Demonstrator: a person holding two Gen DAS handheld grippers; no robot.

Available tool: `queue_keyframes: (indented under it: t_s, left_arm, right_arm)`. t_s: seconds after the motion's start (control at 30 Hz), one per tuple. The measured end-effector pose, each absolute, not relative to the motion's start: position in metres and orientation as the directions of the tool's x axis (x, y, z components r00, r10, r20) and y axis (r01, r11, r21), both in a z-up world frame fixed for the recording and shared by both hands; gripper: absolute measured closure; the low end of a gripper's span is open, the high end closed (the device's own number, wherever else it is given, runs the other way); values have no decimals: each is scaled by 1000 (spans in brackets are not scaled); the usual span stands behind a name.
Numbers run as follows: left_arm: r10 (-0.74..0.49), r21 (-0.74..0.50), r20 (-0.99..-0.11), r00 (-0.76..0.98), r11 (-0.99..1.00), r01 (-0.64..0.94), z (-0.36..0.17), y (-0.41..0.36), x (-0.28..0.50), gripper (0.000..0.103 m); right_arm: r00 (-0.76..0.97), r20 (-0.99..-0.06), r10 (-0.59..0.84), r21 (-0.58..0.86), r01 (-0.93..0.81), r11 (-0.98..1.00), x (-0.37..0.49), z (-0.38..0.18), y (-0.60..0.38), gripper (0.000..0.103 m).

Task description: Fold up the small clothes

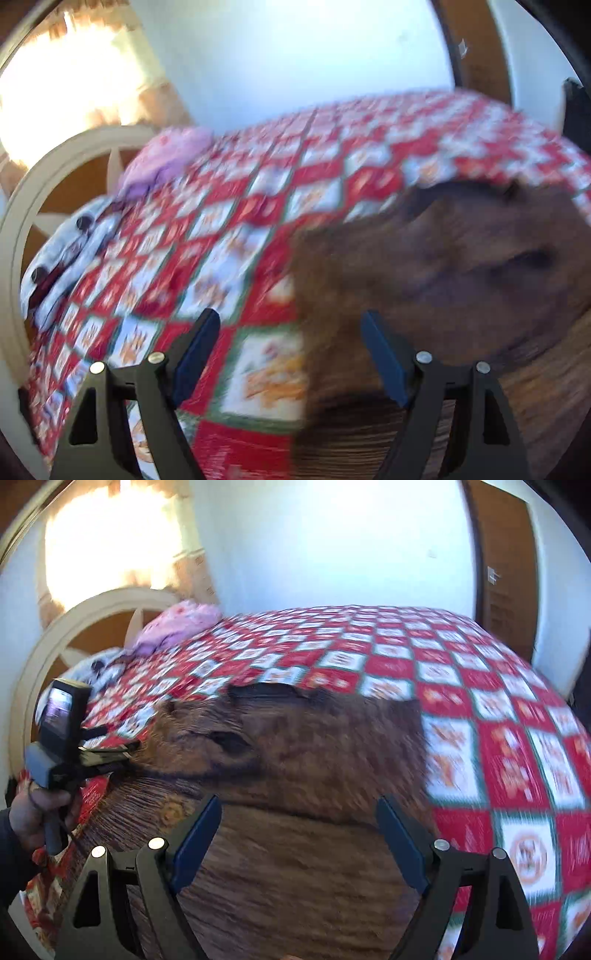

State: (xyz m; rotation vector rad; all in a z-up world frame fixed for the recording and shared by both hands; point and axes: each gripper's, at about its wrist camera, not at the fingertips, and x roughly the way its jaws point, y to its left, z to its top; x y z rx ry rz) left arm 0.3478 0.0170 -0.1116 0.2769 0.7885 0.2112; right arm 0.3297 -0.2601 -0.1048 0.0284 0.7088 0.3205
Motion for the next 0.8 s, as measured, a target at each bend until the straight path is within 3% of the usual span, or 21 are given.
queue_keyframes:
  t_s: [0.1,0.33,0.47,0.67,0.73,0.8]
  left_arm:
    - [306,315,-718,625,944,-99,-138,35,354,21]
    - [276,287,-696,663,953,-95,-139,37,343,21]
    - [229,214,-712,664,971,-104,-139,45,342,16]
    - [187,153,-727,660,982,-109,-142,54,344,13]
    - [180,145,-729,660,984,-108,-142,55,344,13]
    - [175,135,-730,660,985,-112,-142,56,344,12]
  right_arm:
    - [677,-663,320,91,-352,932,352,-96,-215,17]
    - [631,-734,253,-67,-438,897,400,-121,-114,17]
    - [640,-753,152,-93,-333,938,437,-137,-109,17]
    - [648,-756,-98,-45,98,994,474,-133,-224,17]
    - [637,-765,-96,-20,126,992,472,-131,-250,17]
    - [650,-760,12,91,88,992,463,-124,-265,17]
